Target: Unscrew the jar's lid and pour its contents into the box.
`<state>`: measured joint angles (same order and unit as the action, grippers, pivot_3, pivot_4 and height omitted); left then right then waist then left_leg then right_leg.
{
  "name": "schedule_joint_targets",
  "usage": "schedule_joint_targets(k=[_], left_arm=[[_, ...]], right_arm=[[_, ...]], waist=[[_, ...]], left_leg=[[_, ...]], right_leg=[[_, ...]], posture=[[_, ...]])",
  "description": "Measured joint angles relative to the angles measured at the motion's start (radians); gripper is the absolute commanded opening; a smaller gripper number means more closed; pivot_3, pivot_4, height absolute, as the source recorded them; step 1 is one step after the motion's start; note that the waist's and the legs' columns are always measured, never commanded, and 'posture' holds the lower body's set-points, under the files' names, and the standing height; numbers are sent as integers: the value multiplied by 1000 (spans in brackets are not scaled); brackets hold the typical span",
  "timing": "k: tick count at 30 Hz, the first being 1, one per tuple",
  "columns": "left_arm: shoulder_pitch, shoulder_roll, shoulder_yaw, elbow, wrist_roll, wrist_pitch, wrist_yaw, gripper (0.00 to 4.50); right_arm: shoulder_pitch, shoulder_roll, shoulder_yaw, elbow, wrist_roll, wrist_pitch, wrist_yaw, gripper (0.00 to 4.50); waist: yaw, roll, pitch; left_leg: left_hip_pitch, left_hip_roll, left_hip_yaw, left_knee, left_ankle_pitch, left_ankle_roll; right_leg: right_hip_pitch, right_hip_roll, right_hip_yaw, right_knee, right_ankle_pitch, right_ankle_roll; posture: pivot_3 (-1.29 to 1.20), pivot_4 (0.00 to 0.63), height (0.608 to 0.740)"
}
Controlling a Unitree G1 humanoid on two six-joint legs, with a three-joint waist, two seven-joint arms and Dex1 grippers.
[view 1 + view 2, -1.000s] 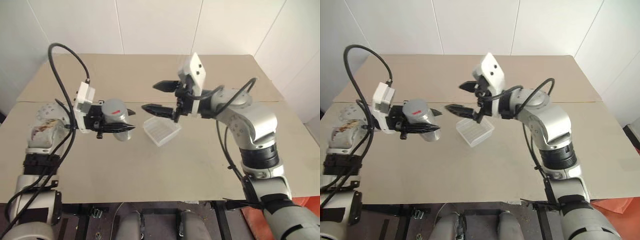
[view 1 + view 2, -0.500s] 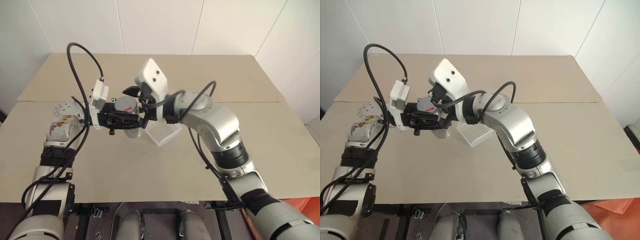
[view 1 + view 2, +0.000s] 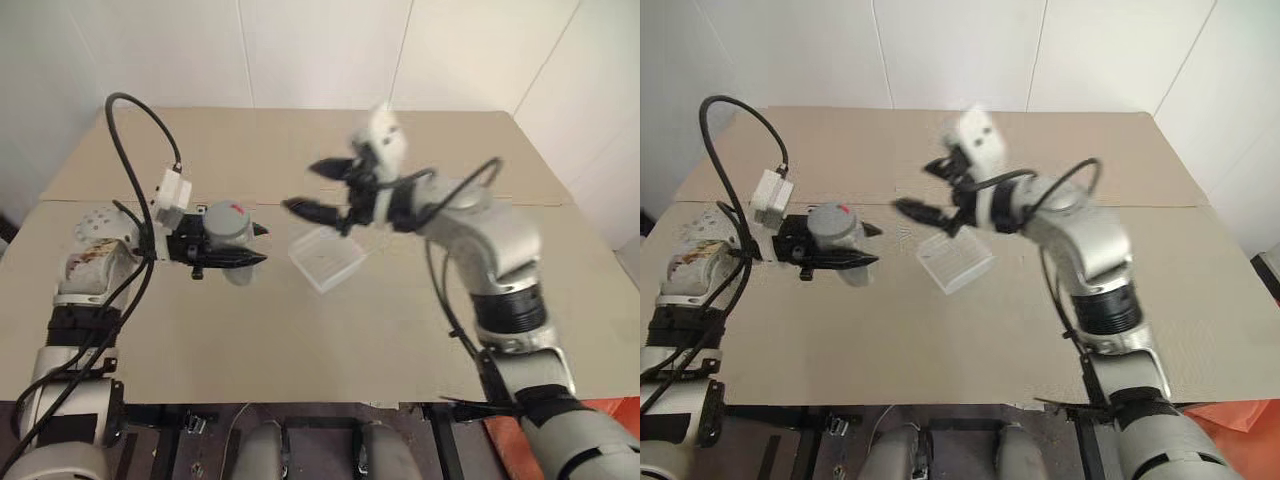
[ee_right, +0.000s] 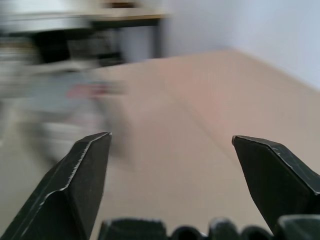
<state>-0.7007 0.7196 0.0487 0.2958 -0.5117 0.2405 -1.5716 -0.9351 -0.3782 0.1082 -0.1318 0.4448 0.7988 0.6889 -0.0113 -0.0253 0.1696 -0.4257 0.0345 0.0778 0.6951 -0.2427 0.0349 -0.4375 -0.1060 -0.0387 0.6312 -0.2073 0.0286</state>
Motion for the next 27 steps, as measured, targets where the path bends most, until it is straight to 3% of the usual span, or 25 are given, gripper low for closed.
schedule_joint_targets(k=[7,13,19,27], left_arm=[[-1,-21,3,-7,1,-1,9,1946],[-39,-66,-12,16,5,-7,14,1946],[-60,-87,-29,40,17,-20,10,1946],[-65,-81,-29,48,19,-20,12,1946]], right_arm=[[22,8,8,-76,22,-1,47,4479],[14,94,58,-156,68,0,51,4479],[-66,181,138,-72,-1,-10,-3,4479],[-78,201,176,12,-65,-47,-10,4479]], waist=[[-7,0,0],[-3,0,0],[-4,0,0],[-3,0,0]], left_leg=[[0,0,0,0,0,0],[0,0,0,0,0,0],[0,0,0,0,0,0],[-1,0,0,0,0,0]], right_leg=[[-1,1,1,0,0,0],[0,1,1,1,0,0],[0,1,1,1,0,0],[0,1,0,1,0,0]], posture=[[0,150,740],[0,150,740],[0,150,740],[0,150,740]])
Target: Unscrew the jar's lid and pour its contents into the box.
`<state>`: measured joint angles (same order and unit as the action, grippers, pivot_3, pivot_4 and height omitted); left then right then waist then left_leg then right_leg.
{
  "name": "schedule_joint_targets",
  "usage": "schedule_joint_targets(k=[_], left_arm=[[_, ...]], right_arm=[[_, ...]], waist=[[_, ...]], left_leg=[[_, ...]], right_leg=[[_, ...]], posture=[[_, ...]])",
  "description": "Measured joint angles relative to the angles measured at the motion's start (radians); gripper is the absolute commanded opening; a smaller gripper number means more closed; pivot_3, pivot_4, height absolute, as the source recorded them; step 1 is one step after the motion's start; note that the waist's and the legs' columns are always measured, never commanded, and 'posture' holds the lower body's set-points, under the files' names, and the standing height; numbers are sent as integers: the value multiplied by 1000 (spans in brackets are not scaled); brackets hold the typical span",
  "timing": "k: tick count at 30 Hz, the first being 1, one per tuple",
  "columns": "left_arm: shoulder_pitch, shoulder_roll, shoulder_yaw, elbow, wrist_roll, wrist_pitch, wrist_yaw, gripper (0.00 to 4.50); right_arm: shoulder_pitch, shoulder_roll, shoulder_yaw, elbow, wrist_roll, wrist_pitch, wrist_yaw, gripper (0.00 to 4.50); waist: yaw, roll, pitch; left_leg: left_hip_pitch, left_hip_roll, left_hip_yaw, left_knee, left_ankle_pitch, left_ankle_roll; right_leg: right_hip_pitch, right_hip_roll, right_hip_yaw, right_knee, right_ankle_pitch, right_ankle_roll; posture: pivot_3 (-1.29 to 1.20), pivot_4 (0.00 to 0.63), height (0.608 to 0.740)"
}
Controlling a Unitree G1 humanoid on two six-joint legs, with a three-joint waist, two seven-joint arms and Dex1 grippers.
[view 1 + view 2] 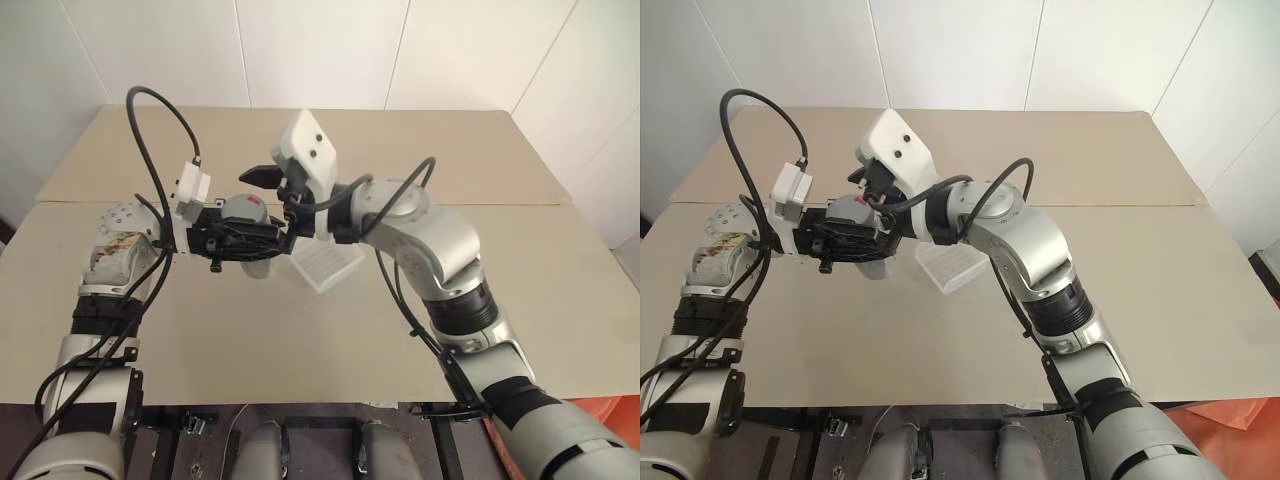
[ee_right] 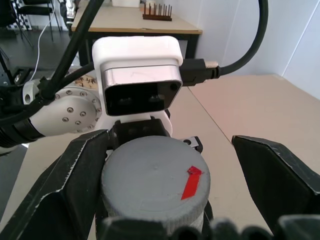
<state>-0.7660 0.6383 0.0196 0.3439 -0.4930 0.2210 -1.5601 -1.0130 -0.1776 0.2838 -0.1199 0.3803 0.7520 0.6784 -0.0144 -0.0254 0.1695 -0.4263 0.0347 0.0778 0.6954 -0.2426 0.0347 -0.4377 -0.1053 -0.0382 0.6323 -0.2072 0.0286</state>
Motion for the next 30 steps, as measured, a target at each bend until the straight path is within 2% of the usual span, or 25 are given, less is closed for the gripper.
schedule_joint_targets(k=[6,13,18,27,30], left_arm=[[1,15,0,0,0,1,7,1946],[6,46,9,0,-1,3,19,1946],[27,64,24,-18,-12,3,-3,1946],[28,62,23,-27,-17,3,-3,1946],[27,55,22,-26,-17,3,-2,1946]], right_arm=[[-2,-14,0,1,-1,0,13,4479],[24,-105,-8,-39,28,0,53,4479],[51,-190,-87,-31,15,1,39,4479],[80,-195,-90,-109,62,16,89,4479],[68,-152,-98,-138,106,52,81,4479]], waist=[[-1,0,0],[0,0,0],[1,0,0],[0,0,0],[-1,0,0]], left_leg=[[0,0,0,0,0,0],[0,0,0,0,0,0],[0,0,0,0,0,0],[0,0,0,0,0,0],[1,0,0,0,0,0]], right_leg=[[0,0,0,0,0,0],[0,0,0,0,0,0],[0,0,0,-1,0,0],[0,0,0,-1,0,0],[0,0,0,0,0,0]], posture=[[0,150,740],[0,150,740],[0,150,740],[0,150,740],[0,150,740]])
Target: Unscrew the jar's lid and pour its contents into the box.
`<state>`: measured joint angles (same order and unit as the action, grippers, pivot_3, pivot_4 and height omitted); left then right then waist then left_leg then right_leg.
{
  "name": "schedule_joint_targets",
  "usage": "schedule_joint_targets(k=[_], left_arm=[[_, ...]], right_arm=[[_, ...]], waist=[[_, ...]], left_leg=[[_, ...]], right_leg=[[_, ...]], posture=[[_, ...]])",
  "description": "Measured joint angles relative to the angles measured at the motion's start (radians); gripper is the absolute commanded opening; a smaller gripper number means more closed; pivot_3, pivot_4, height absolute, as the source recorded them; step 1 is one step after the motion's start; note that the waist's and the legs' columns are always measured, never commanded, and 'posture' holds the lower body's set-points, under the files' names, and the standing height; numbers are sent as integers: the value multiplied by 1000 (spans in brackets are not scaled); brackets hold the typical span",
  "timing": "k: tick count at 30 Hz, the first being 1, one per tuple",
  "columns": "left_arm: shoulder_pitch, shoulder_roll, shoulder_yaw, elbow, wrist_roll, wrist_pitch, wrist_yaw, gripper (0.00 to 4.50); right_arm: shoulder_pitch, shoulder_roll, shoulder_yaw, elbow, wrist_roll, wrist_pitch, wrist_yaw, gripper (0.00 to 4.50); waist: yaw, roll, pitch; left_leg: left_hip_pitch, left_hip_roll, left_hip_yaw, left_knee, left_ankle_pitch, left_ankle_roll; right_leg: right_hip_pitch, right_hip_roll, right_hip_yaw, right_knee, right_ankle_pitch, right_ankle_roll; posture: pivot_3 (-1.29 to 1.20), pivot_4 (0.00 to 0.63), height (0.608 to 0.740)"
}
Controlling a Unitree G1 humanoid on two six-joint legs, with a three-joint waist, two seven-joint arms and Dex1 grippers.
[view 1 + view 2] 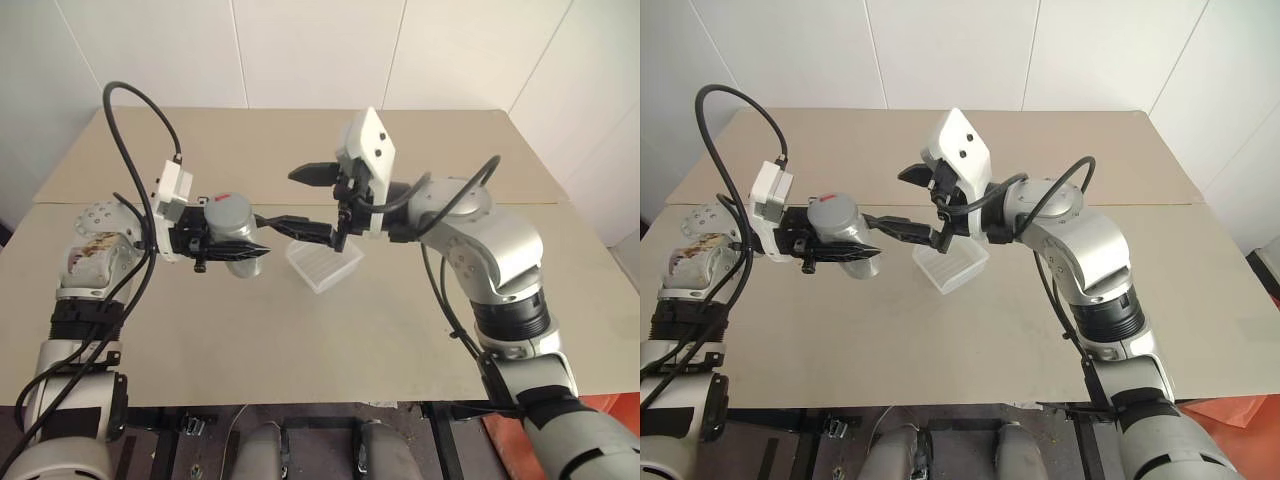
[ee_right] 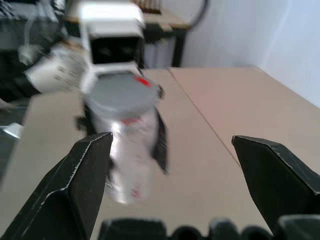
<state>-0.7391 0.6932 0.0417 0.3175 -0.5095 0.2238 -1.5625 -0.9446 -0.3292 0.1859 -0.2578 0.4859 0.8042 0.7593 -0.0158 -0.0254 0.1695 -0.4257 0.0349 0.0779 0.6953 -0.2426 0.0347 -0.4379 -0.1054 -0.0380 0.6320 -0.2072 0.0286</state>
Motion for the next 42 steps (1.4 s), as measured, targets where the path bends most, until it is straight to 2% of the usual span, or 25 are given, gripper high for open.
schedule_joint_targets(k=[9,19,42], left_arm=[[-10,-23,-17,10,1,0,-3,1946],[-10,-22,-17,11,1,0,-7,1946],[-10,-16,-17,11,1,0,-11,1946]], right_arm=[[-67,116,53,6,-1,58,-76,4479],[-104,167,116,55,-66,58,-127,4479],[-87,90,116,54,-84,57,-81,4479]], waist=[[2,0,0],[0,0,0],[1,0,0]], left_leg=[[0,0,0,0,0,0],[0,0,0,0,0,0],[0,0,0,0,0,0]], right_leg=[[0,0,0,0,0,0],[0,0,0,0,0,0],[0,0,0,0,0,0]], posture=[[0,150,740],[0,150,740],[0,150,740]])
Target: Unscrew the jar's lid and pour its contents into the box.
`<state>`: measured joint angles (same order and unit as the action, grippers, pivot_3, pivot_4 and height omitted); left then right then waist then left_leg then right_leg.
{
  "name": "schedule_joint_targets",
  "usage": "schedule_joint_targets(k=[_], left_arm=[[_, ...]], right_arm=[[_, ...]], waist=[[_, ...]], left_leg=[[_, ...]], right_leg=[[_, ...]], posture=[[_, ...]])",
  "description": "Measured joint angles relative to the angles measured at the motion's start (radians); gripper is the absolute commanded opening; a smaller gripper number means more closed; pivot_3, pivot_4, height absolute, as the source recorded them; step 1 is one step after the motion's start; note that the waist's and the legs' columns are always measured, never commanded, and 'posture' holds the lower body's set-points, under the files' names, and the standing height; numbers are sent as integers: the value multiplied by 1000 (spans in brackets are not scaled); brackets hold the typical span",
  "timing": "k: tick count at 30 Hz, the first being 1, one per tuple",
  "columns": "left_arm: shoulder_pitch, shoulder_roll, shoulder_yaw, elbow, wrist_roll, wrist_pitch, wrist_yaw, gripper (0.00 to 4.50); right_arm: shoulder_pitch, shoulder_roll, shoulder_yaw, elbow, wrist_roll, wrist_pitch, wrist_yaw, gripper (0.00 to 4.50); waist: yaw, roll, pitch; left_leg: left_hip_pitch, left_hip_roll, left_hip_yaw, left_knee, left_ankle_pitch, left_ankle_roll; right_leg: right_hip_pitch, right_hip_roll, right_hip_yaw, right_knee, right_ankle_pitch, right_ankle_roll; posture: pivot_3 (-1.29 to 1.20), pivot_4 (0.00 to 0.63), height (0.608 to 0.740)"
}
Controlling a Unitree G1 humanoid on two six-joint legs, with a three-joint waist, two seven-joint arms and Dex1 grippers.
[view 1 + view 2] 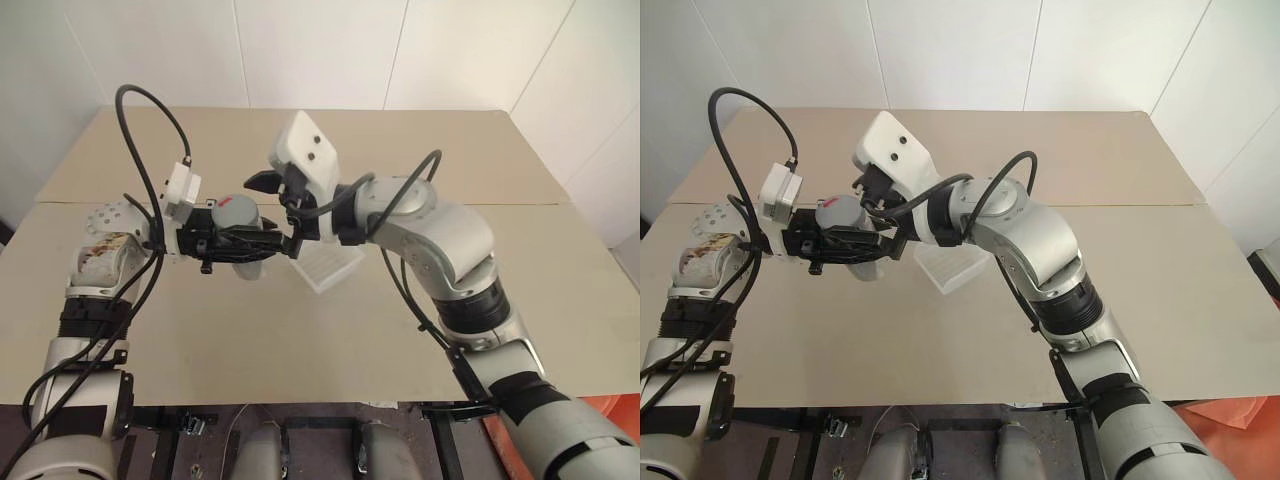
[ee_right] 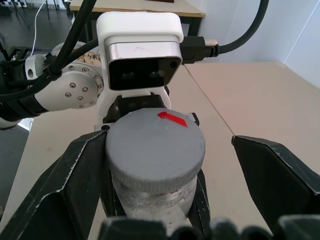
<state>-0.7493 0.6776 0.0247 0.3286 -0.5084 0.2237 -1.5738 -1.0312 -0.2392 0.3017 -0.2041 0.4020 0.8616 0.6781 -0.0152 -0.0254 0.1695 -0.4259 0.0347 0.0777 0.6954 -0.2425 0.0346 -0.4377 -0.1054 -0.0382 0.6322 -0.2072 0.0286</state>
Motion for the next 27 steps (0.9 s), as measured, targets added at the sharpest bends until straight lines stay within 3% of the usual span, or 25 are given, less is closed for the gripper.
schedule_joint_targets(k=[19,22,25,27], left_arm=[[-7,6,0,0,0,0,-10,1946],[-7,6,0,0,0,0,-9,1946],[-7,6,1,0,-1,-1,-8,1946],[-7,9,3,0,-1,-1,-7,1946]], right_arm=[[9,42,-5,11,10,-4,17,4479],[9,47,-5,23,11,-4,19,3928],[4,53,-5,32,14,-4,20,2949],[3,59,-8,38,16,-3,19,2770]], waist=[[0,0,0],[0,0,0],[0,0,0],[0,0,0]], left_leg=[[0,0,0,0,0,0],[0,0,0,0,0,0],[0,0,0,0,0,0],[0,0,0,0,0,0]], right_leg=[[0,0,0,0,0,0],[0,0,0,0,0,0],[0,0,0,0,0,0],[0,0,0,0,0,0]], posture=[[0,150,740],[0,150,740],[0,150,740],[0,150,740]])
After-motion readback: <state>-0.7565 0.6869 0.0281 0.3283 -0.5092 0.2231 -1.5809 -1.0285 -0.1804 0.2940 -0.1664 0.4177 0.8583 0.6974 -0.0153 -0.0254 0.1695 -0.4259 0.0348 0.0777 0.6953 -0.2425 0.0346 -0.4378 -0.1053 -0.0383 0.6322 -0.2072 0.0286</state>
